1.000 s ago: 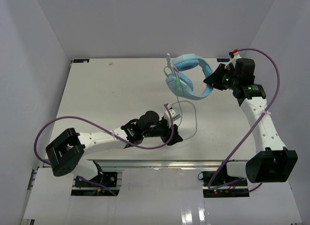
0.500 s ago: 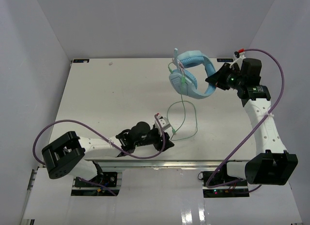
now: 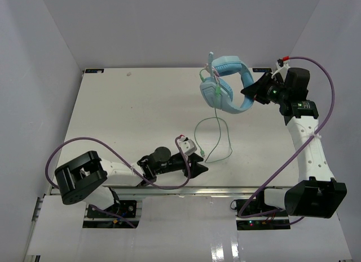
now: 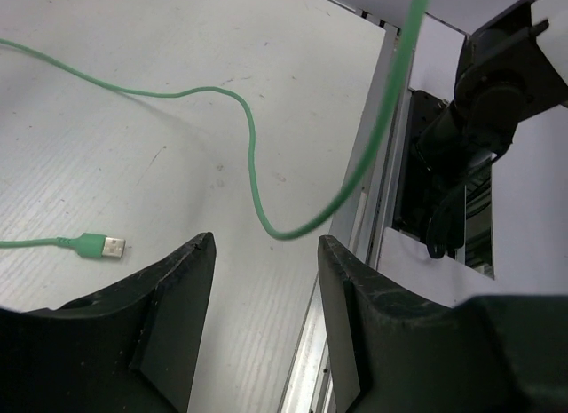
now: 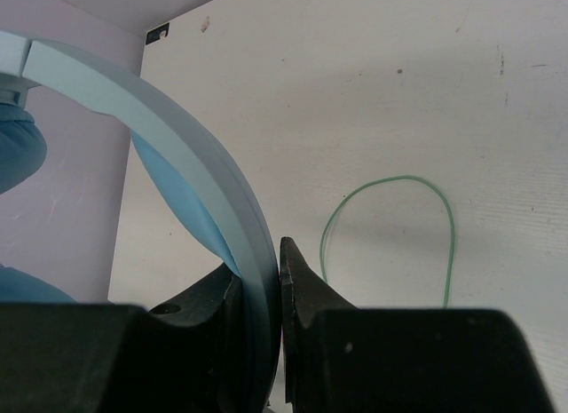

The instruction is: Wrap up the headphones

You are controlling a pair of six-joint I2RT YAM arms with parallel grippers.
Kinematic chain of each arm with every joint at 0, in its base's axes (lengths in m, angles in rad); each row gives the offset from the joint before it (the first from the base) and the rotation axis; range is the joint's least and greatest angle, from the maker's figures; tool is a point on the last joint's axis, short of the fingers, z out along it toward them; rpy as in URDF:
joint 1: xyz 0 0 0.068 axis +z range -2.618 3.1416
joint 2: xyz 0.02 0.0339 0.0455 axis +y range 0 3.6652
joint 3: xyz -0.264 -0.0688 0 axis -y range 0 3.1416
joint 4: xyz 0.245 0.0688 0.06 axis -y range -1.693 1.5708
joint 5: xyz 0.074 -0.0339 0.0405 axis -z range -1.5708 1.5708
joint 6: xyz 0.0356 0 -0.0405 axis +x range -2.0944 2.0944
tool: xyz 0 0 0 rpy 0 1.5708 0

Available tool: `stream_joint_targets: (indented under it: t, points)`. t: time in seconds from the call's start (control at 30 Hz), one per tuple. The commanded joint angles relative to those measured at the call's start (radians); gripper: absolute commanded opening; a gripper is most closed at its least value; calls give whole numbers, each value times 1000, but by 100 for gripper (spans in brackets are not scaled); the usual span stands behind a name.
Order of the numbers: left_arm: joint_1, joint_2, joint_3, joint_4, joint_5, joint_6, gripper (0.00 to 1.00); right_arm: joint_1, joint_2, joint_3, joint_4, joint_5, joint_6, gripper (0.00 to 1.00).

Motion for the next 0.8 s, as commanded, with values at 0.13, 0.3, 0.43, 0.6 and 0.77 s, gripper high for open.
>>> stream_joint_targets:
  t: [0.13, 0.3, 0.43, 0.6, 0.77]
  points:
    - [-29, 13, -39, 230, -43, 37, 63, -4, -30, 42, 86, -77, 69, 8]
    - [-49, 123, 20, 318, -60, 42, 63, -5, -39, 46, 86, -85, 78, 8]
    - [-60, 194, 77, 345, -73, 36, 61, -5, -44, 42, 87, -93, 86, 8]
    - [-64, 249, 95, 412, -90, 8, 54, -10, -47, 41, 93, -112, 100, 8]
    - [-64, 303, 100, 529, -107, -24, 50, -16, -48, 37, 101, -139, 122, 8]
